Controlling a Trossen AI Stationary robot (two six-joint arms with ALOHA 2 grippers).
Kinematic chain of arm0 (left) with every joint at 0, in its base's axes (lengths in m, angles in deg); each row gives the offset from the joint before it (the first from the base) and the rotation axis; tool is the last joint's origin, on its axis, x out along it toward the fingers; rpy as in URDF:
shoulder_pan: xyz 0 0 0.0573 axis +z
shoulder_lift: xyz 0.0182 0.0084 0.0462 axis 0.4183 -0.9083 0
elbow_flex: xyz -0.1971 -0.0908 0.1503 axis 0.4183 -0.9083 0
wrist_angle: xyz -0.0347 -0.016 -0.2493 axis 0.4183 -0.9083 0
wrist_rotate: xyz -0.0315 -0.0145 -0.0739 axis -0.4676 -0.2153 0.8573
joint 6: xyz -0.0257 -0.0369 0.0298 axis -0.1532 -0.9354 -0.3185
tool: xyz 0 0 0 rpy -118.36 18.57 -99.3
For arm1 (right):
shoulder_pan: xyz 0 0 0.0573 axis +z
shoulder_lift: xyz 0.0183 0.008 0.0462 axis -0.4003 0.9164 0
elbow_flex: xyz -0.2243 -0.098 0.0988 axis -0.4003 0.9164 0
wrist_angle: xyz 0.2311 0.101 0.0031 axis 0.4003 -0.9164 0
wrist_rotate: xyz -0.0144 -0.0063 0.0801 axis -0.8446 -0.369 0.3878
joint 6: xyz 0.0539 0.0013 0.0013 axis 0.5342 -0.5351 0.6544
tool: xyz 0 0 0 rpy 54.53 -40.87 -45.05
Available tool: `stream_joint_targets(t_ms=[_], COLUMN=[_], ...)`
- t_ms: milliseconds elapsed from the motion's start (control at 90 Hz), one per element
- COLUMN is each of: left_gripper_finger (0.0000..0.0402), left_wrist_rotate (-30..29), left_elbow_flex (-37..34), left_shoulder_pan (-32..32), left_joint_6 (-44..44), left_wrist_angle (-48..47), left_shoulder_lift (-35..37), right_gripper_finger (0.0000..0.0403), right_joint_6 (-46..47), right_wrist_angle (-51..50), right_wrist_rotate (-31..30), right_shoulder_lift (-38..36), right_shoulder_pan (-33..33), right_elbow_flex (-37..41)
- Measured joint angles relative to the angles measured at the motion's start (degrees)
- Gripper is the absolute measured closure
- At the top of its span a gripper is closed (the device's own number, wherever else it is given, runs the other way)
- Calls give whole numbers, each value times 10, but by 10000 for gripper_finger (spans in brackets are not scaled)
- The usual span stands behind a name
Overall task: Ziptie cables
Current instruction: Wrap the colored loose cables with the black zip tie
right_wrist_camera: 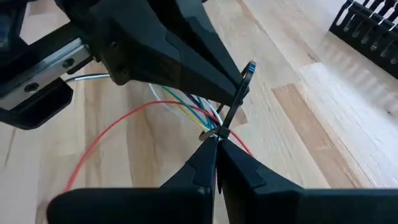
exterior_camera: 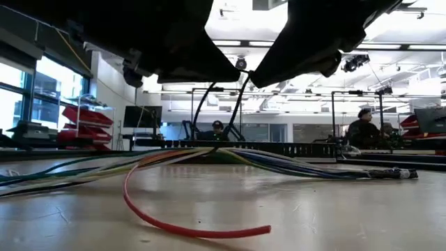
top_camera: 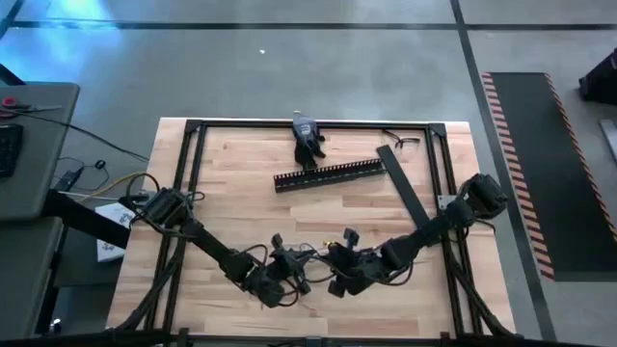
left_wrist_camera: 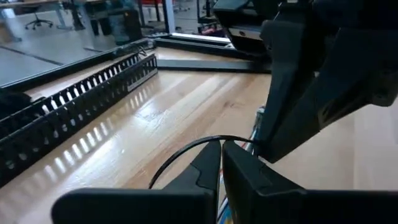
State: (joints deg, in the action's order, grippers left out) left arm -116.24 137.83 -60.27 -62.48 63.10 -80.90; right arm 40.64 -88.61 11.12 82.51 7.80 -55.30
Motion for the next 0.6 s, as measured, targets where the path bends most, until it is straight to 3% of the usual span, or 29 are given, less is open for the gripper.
stream_joint_targets(t_ms=[133, 444, 600], left_gripper_finger=[383, 282, 270], left_wrist_rotate=[31, 65, 111], left_elbow_flex=[0, 1, 1], left_shoulder_pan=[-8, 4, 25], left_joint_6=[26, 5, -35], left_wrist_angle=[3, 2, -22], left_shoulder_lift=[1, 1, 2], right_gripper_finger=[403, 403, 403], right_joint_6=[0, -2, -2], right_wrist_angle=[0, 0, 0], right_wrist_rotate=[-5, -7, -8], right_shoulder_lift=[0, 0, 0], right_shoulder_pan=[-3, -3, -3], right_elbow_flex=[0, 0, 0])
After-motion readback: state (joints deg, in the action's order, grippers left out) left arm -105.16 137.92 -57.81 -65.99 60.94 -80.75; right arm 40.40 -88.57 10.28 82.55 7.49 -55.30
